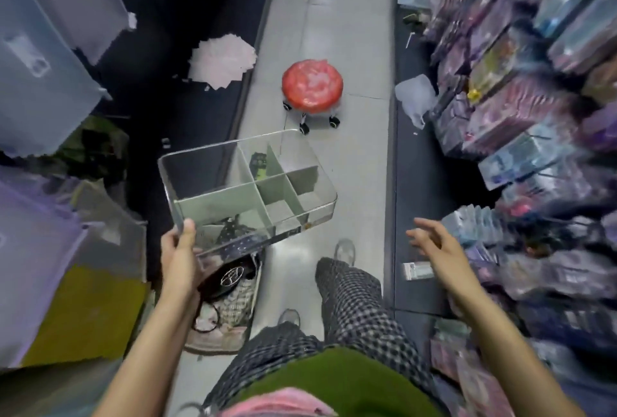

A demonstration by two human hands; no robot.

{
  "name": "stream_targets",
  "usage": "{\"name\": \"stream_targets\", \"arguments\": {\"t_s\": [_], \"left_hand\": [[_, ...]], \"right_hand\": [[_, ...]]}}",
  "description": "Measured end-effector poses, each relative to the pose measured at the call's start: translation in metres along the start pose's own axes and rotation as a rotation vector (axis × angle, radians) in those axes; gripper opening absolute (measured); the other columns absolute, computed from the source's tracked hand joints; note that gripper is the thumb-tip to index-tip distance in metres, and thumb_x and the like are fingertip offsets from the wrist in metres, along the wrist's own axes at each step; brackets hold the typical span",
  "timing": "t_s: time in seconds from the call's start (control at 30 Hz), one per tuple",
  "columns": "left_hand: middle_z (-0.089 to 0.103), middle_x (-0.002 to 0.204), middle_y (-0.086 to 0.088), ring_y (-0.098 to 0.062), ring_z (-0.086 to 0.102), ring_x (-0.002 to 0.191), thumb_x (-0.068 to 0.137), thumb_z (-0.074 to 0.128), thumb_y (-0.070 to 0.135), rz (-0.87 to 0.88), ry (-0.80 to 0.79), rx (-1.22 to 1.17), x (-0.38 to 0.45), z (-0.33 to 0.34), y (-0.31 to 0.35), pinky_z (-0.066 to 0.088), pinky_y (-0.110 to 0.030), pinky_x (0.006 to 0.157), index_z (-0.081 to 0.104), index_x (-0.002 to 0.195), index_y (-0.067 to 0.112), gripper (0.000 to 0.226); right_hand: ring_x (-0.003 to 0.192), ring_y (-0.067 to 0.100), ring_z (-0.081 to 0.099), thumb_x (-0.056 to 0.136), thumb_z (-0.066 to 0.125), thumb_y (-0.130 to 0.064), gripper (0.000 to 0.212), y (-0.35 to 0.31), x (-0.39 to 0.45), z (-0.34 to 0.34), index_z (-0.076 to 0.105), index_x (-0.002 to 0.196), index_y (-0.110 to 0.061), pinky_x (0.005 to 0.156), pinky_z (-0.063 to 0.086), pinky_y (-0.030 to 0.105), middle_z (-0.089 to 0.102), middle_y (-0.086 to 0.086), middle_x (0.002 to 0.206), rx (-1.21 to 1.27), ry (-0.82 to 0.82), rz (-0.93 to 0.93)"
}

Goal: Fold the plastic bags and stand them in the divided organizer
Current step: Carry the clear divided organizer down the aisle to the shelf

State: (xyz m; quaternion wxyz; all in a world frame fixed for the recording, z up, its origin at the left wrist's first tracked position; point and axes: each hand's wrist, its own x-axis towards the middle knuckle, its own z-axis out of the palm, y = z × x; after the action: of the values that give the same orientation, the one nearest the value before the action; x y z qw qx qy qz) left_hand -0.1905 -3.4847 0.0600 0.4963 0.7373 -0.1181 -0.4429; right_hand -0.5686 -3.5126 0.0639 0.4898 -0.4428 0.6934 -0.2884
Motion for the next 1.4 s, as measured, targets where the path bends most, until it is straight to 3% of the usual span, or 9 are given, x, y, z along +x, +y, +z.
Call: {"name": "stream_targets", "arguments": {"t_s": [0.2,0.4,0.53,0.63,0.8,0.97,1.1,1.23,1.4], "left_hand": [[0.048,0.081,-0.002,-0.022,0.057,0.06,0.095,0.047,0.044,-0.029,0.099,-0.036,0.098,0.112,0.044,0.052,-0.023,0.041,0.042,0.113,0.019,0.031],[0.048,0.081,-0.005,-0.015,0.058,0.04,0.097,0.046,0.041,-0.057,0.258,-0.114,0.155,0.209,0.103,0.048,-0.019,0.036,0.037,0.11,0.02,0.026],[0.053,0.101,-0.021,-0.027,0.056,0.057,0.096,0.047,0.044,-0.12,0.347,-0.175,0.194,0.247,0.136,0.05,-0.02,0.038,0.04,0.118,0.018,0.035],[0.052,0.1,-0.017,-0.028,0.055,0.061,0.095,0.047,0.045,-0.132,0.396,-0.217,0.232,0.268,0.158,0.05,-0.021,0.038,0.038,0.129,0.015,0.046],[0.053,0.09,-0.011,-0.026,0.058,0.062,0.092,0.048,0.051,-0.119,0.443,-0.253,0.314,0.294,0.189,0.053,-0.031,0.05,0.041,0.124,0.019,0.046],[0.05,0.088,-0.006,-0.023,0.061,0.061,0.093,0.046,0.05,-0.16,0.434,-0.305,0.401,0.307,0.236,0.054,-0.025,0.046,0.041,0.115,0.024,0.035],[0.051,0.086,-0.007,-0.027,0.059,0.064,0.093,0.048,0.048,-0.188,0.449,-0.336,0.455,0.314,0.285,0.055,-0.039,0.063,0.038,0.128,0.018,0.047],[0.051,0.086,-0.009,-0.029,0.059,0.065,0.093,0.049,0.047,-0.196,0.491,-0.374,0.485,0.317,0.316,0.056,-0.046,0.073,0.04,0.128,0.019,0.046],[0.048,0.08,-0.003,-0.022,0.056,0.059,0.094,0.049,0.044,-0.209,0.616,-0.421,0.502,0.326,0.321,0.056,-0.033,0.057,0.042,0.123,0.018,0.04]], "right_hand": [[0.088,0.009,0.063,0.094,0.053,-0.018,0.015,-0.06,0.19,-0.021,0.055,0.103,-0.029,0.091,0.047,0.034,0.066,0.001,0.098,-0.037,-0.06,-0.019],[0.097,0.021,0.061,0.095,0.052,-0.015,0.016,-0.175,0.373,-0.034,0.055,0.109,-0.022,0.093,0.045,0.035,0.065,0.006,0.099,-0.144,-0.204,-0.075],[0.096,0.019,0.06,0.095,0.051,-0.018,0.016,-0.25,0.469,-0.009,0.053,0.11,-0.025,0.096,0.045,0.04,0.064,0.014,0.106,-0.219,-0.318,-0.147],[0.099,0.022,0.06,0.095,0.051,-0.02,0.017,-0.297,0.533,0.023,0.053,0.111,-0.026,0.098,0.045,0.044,0.064,0.011,0.105,-0.271,-0.39,-0.202],[0.097,0.02,0.062,0.096,0.051,-0.017,0.019,-0.368,0.623,0.093,0.054,0.113,-0.023,0.095,0.047,0.038,0.063,0.015,0.111,-0.312,-0.476,-0.256],[0.105,0.029,0.059,0.096,0.05,-0.014,0.024,-0.44,0.689,0.162,0.053,0.119,-0.013,0.096,0.045,0.04,0.062,0.019,0.113,-0.365,-0.514,-0.231],[0.101,0.025,0.059,0.096,0.05,-0.019,0.024,-0.497,0.739,0.206,0.053,0.12,-0.019,0.096,0.046,0.04,0.062,0.014,0.111,-0.431,-0.552,-0.285],[0.093,0.019,0.059,0.096,0.05,-0.017,0.022,-0.533,0.776,0.243,0.053,0.118,-0.02,0.093,0.046,0.038,0.063,0.011,0.107,-0.447,-0.603,-0.303],[0.1,0.021,0.06,0.096,0.05,-0.018,0.02,-0.564,0.819,0.294,0.053,0.115,-0.024,0.097,0.045,0.039,0.063,0.013,0.109,-0.568,-0.748,-0.345]]}}
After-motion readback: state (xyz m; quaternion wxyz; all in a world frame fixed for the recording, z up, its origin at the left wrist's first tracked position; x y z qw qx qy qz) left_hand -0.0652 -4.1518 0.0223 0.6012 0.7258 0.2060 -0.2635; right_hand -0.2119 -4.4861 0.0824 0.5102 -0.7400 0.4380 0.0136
